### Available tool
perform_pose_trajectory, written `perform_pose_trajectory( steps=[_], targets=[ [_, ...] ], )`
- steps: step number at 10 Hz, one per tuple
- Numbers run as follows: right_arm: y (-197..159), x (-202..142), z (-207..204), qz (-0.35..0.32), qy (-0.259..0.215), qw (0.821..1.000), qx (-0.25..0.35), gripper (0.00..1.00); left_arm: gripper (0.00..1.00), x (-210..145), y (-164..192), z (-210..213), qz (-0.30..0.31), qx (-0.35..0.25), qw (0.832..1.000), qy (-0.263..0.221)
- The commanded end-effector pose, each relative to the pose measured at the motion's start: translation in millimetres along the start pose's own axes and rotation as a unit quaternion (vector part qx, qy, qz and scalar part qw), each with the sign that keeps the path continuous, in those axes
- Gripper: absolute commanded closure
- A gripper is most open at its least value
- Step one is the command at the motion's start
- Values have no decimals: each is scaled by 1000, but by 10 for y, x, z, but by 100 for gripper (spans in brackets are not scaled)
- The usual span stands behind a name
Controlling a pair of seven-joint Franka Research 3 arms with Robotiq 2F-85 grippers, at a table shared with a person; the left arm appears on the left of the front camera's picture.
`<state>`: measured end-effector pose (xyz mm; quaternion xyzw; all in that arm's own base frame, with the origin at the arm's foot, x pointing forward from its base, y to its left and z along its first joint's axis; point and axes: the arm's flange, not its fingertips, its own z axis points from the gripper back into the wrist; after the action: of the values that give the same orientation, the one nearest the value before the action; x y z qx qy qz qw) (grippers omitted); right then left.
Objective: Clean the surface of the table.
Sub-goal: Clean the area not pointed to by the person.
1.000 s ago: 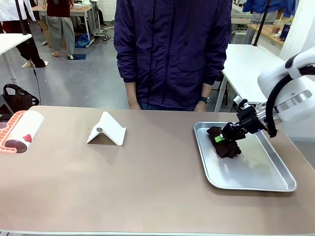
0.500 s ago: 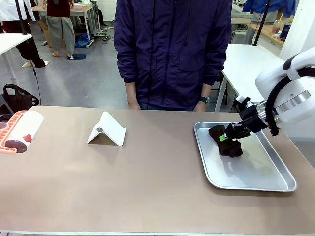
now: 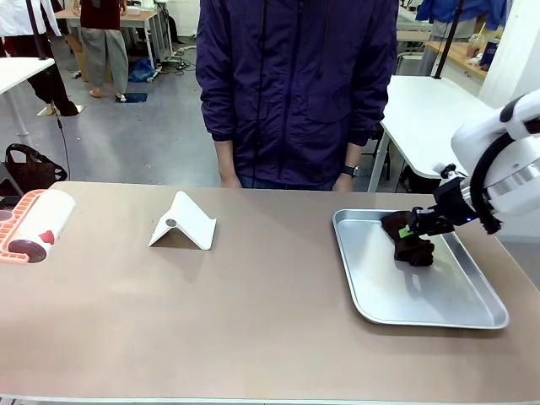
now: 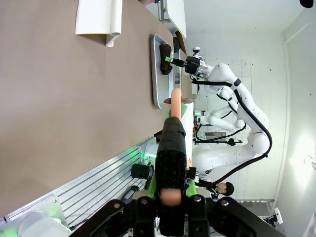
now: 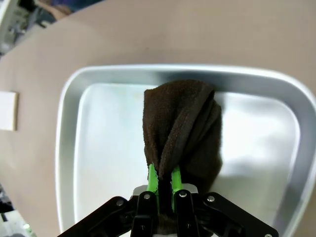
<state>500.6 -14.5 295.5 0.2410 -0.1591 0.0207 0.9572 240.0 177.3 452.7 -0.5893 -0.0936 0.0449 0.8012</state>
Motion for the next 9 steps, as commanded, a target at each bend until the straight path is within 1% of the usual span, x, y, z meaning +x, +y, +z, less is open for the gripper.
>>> perform_pose_trajectory(
  steps=[1, 2, 3, 4, 5, 7, 8, 9],
  targets=[
    [-147, -106, 301, -45, 38, 998, 8, 89, 78, 6, -32, 7, 2, -5, 1000, -5],
    [-206, -207, 532, -61, 51, 996, 50, 89, 78, 6, -32, 7, 2, -5, 1000, -5],
    [-218, -314, 785, -64, 51, 990, 116, 89, 78, 6, -32, 7, 2, -5, 1000, -5],
    [-213, -429, 1026, -69, 57, 980, 179, 89, 78, 6, -32, 7, 2, -5, 1000, -5],
    [-200, -530, 1218, -66, 53, 967, 239, 89, 78, 6, -32, 7, 2, -5, 1000, -5],
    [-126, -690, 1451, -60, 47, 931, 357, 89, 78, 6, -32, 7, 2, -5, 1000, -5],
    [-81, -776, 1583, -52, 52, 906, 416, 89, 78, 6, -32, 7, 2, -5, 1000, -5],
    [-37, -883, 1765, -42, 33, 895, 443, 89, 78, 6, -32, 7, 2, -5, 1000, -5]
  ],
)
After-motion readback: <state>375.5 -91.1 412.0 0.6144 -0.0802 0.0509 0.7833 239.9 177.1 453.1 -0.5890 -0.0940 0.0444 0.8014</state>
